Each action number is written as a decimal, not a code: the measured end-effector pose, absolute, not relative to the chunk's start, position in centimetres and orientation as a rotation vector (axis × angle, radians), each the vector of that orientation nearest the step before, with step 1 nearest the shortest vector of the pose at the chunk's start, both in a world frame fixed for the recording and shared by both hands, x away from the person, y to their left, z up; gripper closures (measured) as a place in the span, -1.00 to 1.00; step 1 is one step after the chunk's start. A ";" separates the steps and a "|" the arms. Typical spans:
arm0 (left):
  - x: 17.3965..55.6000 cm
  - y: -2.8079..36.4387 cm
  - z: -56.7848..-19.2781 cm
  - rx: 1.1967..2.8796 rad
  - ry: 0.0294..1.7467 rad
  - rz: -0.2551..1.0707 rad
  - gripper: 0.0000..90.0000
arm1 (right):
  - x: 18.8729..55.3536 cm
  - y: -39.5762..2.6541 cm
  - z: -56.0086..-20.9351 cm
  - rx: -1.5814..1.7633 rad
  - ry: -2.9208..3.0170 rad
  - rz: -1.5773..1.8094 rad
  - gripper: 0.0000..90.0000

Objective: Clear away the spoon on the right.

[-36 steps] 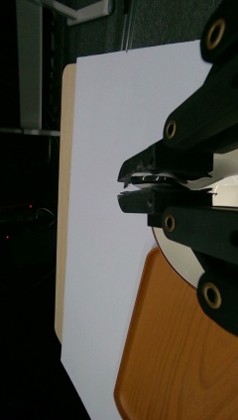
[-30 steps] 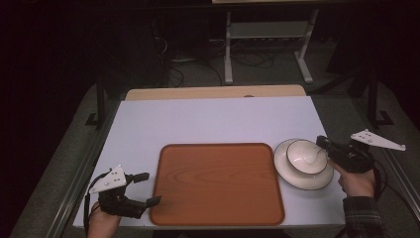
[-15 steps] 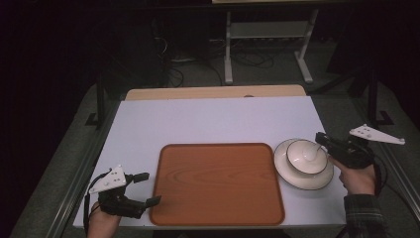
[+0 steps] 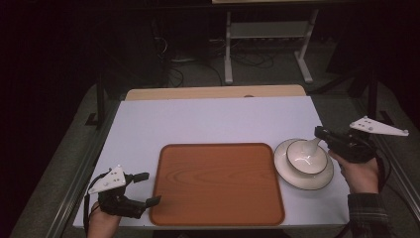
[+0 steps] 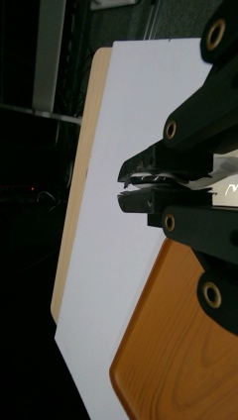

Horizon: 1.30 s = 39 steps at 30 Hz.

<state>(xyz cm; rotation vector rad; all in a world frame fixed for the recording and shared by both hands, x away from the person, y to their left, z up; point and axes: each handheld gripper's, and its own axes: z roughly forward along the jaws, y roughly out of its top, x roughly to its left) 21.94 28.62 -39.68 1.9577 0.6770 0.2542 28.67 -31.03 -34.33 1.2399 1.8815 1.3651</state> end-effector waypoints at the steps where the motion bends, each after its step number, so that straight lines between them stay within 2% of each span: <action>1: 21.9 28.6 -39.7 1.958 0.677 0.254 -0.71 | 28.6 -30.9 -34.1 1.232 1.884 1.370 0.87; 22: 21.9 28.7 -39.6 1.958 0.675 0.255 -0.71 | 26.9 -25.9 -30.5 1.022 2.032 1.491 0.87; 39: 21.9 28.7 -39.6 1.954 0.676 0.253 -0.71 | 27.3 -21.6 -32.5 0.950 2.218 1.476 0.87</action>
